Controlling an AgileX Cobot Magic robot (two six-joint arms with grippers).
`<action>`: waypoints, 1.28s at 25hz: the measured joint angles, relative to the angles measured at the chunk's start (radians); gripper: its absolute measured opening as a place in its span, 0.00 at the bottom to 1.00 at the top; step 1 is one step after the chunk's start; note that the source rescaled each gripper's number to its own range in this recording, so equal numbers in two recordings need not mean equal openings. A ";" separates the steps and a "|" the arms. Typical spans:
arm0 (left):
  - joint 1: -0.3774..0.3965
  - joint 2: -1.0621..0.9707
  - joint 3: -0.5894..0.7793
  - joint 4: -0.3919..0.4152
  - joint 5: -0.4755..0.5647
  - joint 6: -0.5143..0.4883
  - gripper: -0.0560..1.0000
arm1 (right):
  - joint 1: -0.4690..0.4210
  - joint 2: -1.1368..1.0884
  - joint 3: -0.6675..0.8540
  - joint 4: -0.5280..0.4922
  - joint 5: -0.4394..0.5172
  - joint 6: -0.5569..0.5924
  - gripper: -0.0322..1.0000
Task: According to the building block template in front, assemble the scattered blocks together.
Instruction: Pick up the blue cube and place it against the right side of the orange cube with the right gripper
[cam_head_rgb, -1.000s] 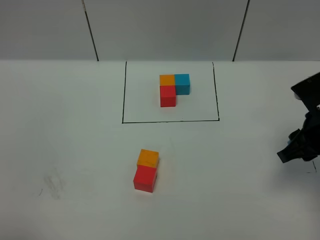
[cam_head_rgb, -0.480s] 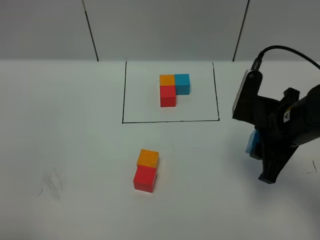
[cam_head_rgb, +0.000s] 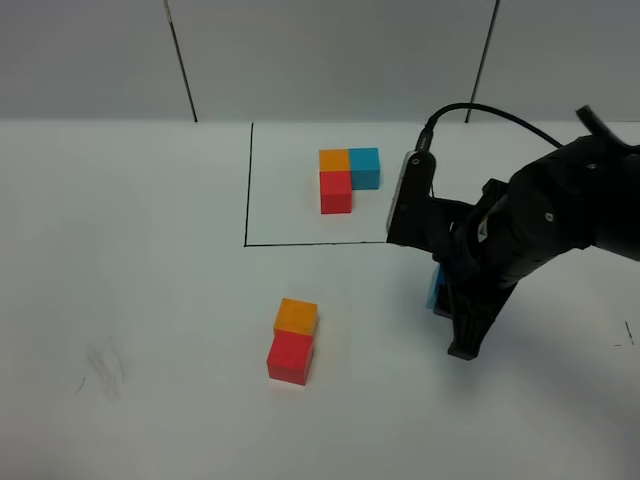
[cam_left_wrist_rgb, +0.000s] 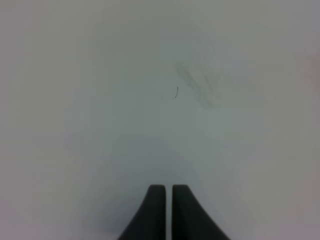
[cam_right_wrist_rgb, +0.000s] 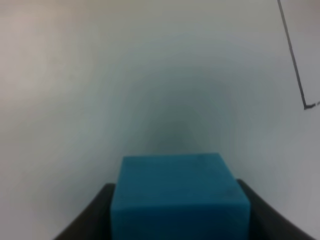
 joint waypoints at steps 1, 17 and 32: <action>0.000 0.000 0.000 0.000 0.000 0.000 0.06 | 0.009 0.014 -0.005 0.000 -0.008 0.000 0.61; 0.000 0.000 0.000 0.000 0.000 0.001 0.06 | 0.128 0.190 -0.122 0.047 -0.030 0.001 0.61; 0.000 0.000 0.000 0.000 0.000 0.001 0.06 | 0.168 0.268 -0.177 0.066 -0.038 0.001 0.61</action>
